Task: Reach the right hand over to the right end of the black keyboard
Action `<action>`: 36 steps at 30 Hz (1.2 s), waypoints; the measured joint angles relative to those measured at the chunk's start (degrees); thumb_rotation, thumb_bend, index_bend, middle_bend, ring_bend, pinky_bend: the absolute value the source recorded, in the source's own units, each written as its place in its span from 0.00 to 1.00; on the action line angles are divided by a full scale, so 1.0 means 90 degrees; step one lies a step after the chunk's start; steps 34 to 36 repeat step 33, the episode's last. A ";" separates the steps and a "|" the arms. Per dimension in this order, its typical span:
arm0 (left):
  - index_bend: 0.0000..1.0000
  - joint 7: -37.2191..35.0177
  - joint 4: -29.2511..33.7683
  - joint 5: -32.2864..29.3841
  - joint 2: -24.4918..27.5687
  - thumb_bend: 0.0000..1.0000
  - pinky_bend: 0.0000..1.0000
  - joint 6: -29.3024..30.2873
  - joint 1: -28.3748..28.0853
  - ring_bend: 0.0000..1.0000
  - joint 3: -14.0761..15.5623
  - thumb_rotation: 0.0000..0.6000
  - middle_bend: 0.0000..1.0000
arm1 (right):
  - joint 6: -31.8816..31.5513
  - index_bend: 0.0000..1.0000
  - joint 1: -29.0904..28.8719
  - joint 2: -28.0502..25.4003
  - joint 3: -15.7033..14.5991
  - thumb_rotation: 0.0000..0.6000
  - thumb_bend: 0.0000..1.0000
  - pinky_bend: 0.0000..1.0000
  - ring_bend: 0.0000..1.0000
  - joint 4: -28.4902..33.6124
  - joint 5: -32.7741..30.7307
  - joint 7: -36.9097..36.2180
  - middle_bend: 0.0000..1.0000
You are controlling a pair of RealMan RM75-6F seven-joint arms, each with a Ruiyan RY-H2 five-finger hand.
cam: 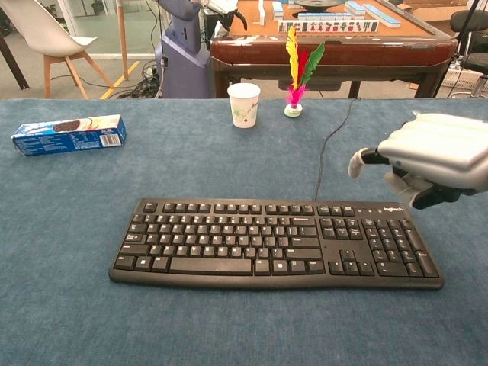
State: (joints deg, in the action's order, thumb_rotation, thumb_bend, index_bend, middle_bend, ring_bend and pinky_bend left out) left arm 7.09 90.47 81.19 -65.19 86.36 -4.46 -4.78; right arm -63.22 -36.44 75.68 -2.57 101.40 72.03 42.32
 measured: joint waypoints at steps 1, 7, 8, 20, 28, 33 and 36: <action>0.37 0.0002 0.0000 0.0027 -0.0002 0.08 0.55 0.0010 0.0001 0.37 0.0008 1.00 0.39 | -0.0121 0.40 0.0062 -0.0080 -0.0024 1.00 0.84 1.00 0.79 0.0026 0.0204 -0.0168 0.78; 0.38 0.0023 0.0033 0.0235 -0.0020 0.08 0.55 0.0114 0.0007 0.37 0.0060 1.00 0.39 | -0.1277 0.41 0.0723 -0.0708 -0.0251 1.00 0.69 0.86 0.58 0.0065 0.1408 -0.1259 0.61; 0.38 0.0015 0.0031 0.0288 -0.0029 0.08 0.55 0.0136 0.0007 0.37 0.0072 1.00 0.39 | -0.1515 0.41 0.0883 -0.0812 -0.0290 1.00 0.64 0.76 0.51 0.0041 0.1548 -0.1362 0.57; 0.40 -0.0005 -0.0038 0.0824 -0.0173 0.08 0.55 0.0332 -0.0006 0.37 0.0227 1.00 0.40 | -0.3149 0.41 0.2370 -0.1214 -0.0439 1.00 0.46 0.43 0.31 -0.0656 0.2017 -0.2735 0.40; 0.40 -0.0026 -0.0083 0.0867 -0.0219 0.08 0.55 0.0310 -0.0056 0.37 0.0215 1.00 0.41 | -0.3609 0.41 0.2981 -0.1215 -0.0316 1.00 0.46 0.43 0.31 -0.1088 0.1895 -0.3529 0.40; 0.40 -0.0069 -0.0117 0.0807 -0.0238 0.08 0.55 0.0146 -0.0138 0.37 0.0191 1.00 0.41 | -0.3780 0.41 0.3199 -0.1281 -0.0065 1.00 0.46 0.43 0.31 -0.1298 0.1825 -0.3972 0.40; 0.40 -0.0069 -0.0117 0.0807 -0.0238 0.08 0.55 0.0146 -0.0138 0.37 0.0191 1.00 0.41 | -0.3780 0.41 0.3199 -0.1281 -0.0065 1.00 0.46 0.43 0.31 -0.1298 0.1825 -0.3972 0.40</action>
